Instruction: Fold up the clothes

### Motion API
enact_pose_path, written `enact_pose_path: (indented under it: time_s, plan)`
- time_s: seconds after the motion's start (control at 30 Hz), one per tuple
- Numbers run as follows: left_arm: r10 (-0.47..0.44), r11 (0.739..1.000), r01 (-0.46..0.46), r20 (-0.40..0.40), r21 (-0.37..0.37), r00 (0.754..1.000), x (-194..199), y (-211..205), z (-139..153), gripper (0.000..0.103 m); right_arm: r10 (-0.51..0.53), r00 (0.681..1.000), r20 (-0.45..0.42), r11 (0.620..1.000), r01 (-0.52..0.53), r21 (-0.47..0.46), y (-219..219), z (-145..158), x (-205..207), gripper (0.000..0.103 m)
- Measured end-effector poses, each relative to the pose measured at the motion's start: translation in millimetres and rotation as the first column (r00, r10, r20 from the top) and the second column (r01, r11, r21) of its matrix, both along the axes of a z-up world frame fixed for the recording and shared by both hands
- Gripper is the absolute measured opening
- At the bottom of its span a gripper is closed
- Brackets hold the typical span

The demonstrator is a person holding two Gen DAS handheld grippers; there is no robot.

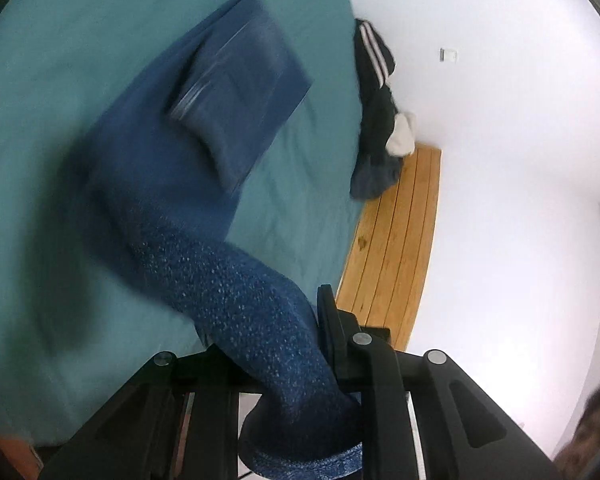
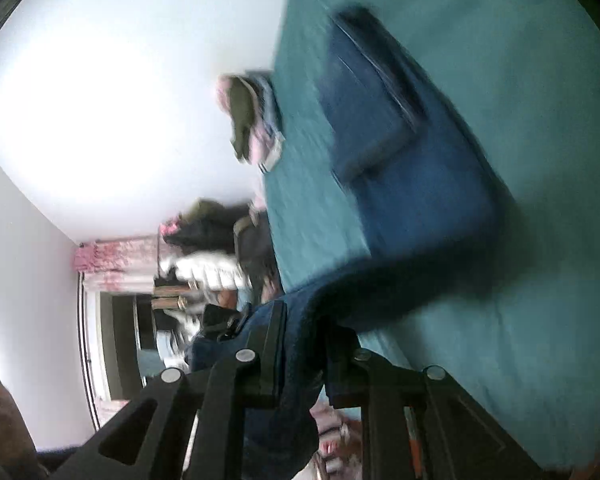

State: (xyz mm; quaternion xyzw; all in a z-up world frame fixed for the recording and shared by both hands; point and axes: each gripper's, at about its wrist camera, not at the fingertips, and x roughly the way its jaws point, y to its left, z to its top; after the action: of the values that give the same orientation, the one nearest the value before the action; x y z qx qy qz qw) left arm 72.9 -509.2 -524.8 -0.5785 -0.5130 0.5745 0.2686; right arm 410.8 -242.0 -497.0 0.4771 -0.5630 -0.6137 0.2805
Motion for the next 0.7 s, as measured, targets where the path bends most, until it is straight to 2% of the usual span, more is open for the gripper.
enact_pose_path:
  time_s: [0.1,0.23,0.3,0.4,0.47,0.53,0.6,0.67,0.7]
  plan:
    - [0.003,1.0,-0.003,0.017,0.021,1.0,-73,4,-5,0.017,-0.062,0.998,-0.03,0.997,0.063,0.032,3,13,-82,0.013]
    - [0.033,0.999,-0.034,0.081,0.013,0.996,-176,24,-34,0.017,-0.109,0.994,-0.027,0.99,0.111,0.093,10,14,-164,0.013]
    - [0.045,0.999,-0.046,0.108,0.002,0.993,-226,36,-51,0.017,-0.115,0.993,-0.015,0.984,0.116,0.137,8,5,-217,0.013]
    - [0.048,0.998,-0.043,0.114,-0.046,0.992,-286,50,-89,0.017,-0.139,0.99,0.01,0.977,0.135,0.164,16,-27,-274,0.013]
    - [0.041,0.999,-0.037,0.144,-0.031,0.989,-305,55,-123,0.019,-0.182,0.983,0.036,0.968,0.172,0.18,18,-52,-315,0.013]
    - [0.028,1.0,-0.029,0.184,0.005,0.983,-317,57,-158,0.041,-0.196,0.977,0.078,0.964,0.178,0.196,21,-82,-348,0.014]
    - [0.024,0.998,-0.036,0.205,0.058,0.979,-322,56,-186,0.042,-0.191,0.957,0.218,0.964,0.141,0.225,30,-123,-376,0.017]
    - [0.063,0.98,-0.091,0.159,0.176,0.985,-301,39,-188,0.059,-0.155,0.951,0.269,0.98,0.113,0.165,36,-136,-380,0.02]
    - [0.105,0.97,-0.133,0.142,0.206,0.984,-287,25,-186,0.079,-0.133,0.95,0.282,0.986,0.098,0.136,41,-138,-380,0.024]
